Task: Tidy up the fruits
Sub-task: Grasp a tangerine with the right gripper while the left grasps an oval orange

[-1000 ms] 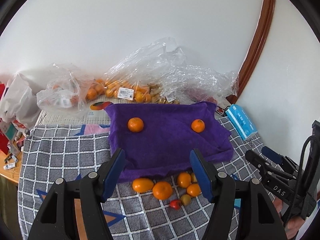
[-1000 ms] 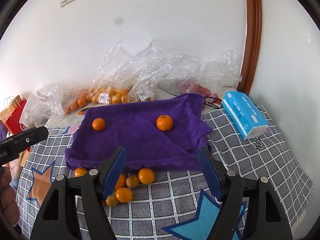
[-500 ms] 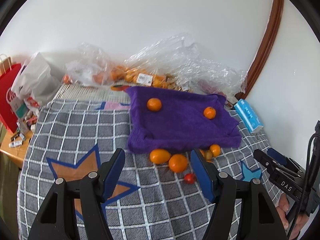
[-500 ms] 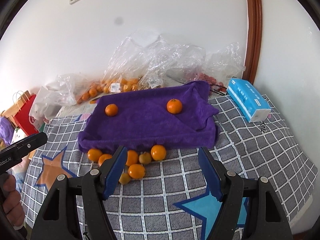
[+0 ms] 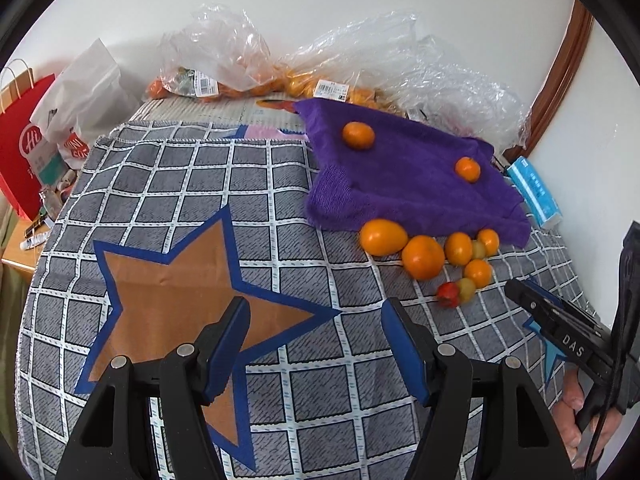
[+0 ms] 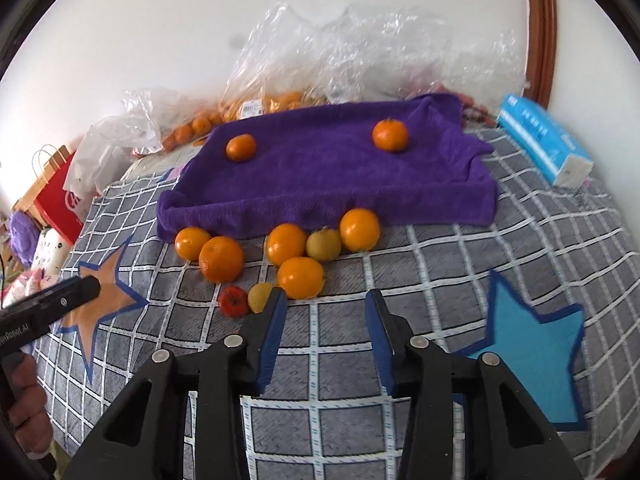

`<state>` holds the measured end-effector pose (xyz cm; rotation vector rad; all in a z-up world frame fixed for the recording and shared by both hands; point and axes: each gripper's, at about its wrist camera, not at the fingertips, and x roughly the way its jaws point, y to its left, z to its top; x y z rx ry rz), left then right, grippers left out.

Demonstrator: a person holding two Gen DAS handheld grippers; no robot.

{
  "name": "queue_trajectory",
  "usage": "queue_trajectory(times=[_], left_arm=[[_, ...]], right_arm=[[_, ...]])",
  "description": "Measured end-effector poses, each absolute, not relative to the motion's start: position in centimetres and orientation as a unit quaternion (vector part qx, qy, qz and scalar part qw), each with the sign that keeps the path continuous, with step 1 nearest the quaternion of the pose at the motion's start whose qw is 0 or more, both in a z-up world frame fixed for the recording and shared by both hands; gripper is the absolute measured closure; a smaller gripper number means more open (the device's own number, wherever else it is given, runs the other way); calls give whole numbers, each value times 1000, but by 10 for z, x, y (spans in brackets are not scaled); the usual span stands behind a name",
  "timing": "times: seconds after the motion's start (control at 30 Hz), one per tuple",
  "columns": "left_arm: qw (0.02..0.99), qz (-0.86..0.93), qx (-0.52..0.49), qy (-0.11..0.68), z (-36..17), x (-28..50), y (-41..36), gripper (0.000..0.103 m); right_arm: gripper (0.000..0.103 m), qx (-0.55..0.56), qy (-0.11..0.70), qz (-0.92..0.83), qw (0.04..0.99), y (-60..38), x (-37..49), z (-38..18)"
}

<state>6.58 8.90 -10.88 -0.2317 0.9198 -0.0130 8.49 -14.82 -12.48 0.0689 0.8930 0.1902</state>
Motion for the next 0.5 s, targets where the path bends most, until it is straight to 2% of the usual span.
queue_trajectory(times=[0.37, 0.43, 0.5], left_arm=[[889, -27, -107, 444, -116, 89, 85, 37], [891, -33, -110, 440, -116, 93, 83, 37], [892, -40, -111, 436, -116, 97, 78, 38]], right_arm=[[62, 56, 451, 117, 883, -139, 121, -146], [68, 60, 457, 116, 880, -139, 125, -151], [69, 64, 456, 122, 879, -143, 125, -152]])
